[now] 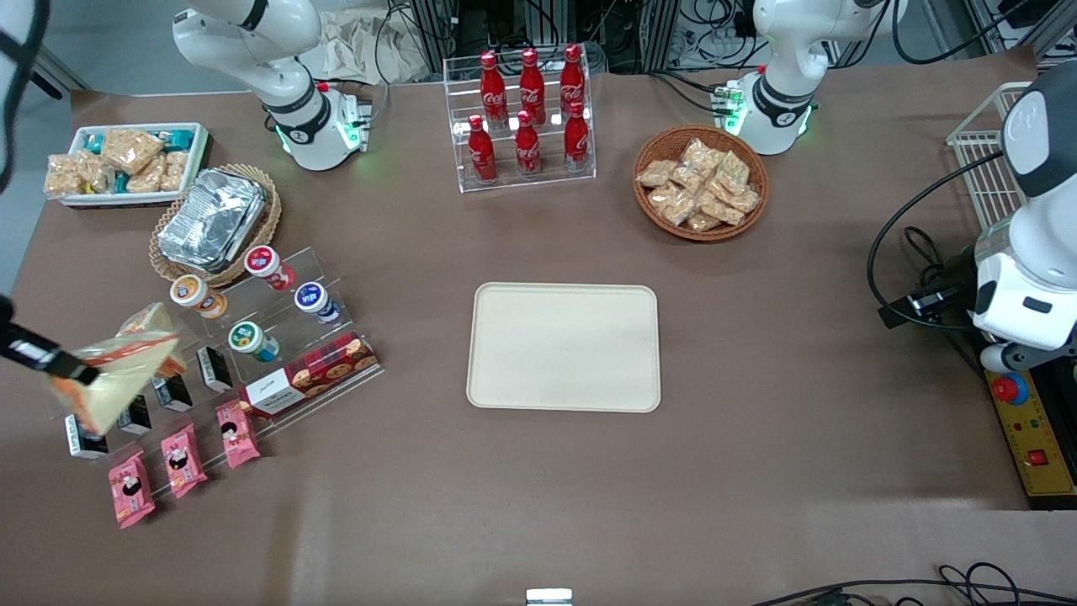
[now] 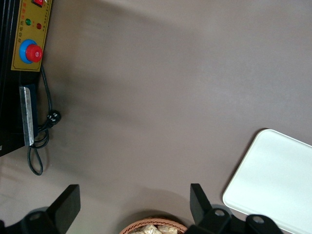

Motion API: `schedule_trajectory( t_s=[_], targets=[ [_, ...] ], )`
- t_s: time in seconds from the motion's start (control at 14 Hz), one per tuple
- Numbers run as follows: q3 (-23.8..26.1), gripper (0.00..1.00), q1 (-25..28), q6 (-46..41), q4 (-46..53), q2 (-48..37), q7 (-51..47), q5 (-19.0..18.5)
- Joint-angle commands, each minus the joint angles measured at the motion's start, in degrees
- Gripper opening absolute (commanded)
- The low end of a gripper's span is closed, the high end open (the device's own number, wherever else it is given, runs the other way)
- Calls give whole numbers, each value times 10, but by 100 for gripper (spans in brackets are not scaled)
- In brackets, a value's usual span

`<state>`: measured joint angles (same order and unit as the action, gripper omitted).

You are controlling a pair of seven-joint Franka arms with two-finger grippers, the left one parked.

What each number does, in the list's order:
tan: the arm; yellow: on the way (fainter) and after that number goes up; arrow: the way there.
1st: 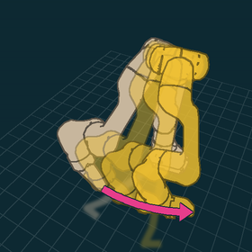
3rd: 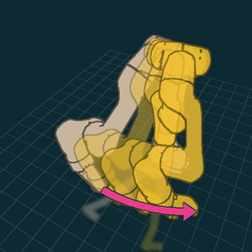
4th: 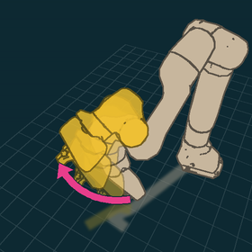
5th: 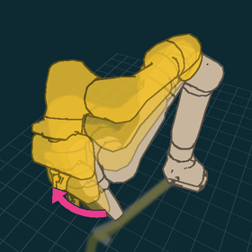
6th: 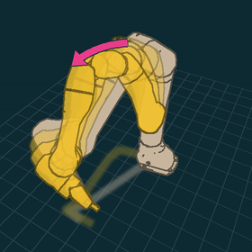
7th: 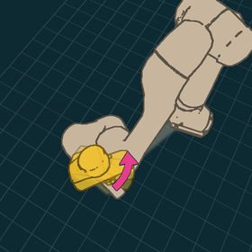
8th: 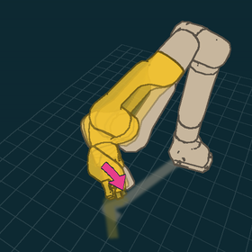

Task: Place sandwich on tray
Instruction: 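Lift the sandwich off the stand and carry it toward the white tray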

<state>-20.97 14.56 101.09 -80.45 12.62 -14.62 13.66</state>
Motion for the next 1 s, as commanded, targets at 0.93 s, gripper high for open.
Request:
schedule_trajectory(
  t_s=[0.93],
  targets=[
    [67, 0, 287, 155, -6, 95, 62, -120]
  ],
)
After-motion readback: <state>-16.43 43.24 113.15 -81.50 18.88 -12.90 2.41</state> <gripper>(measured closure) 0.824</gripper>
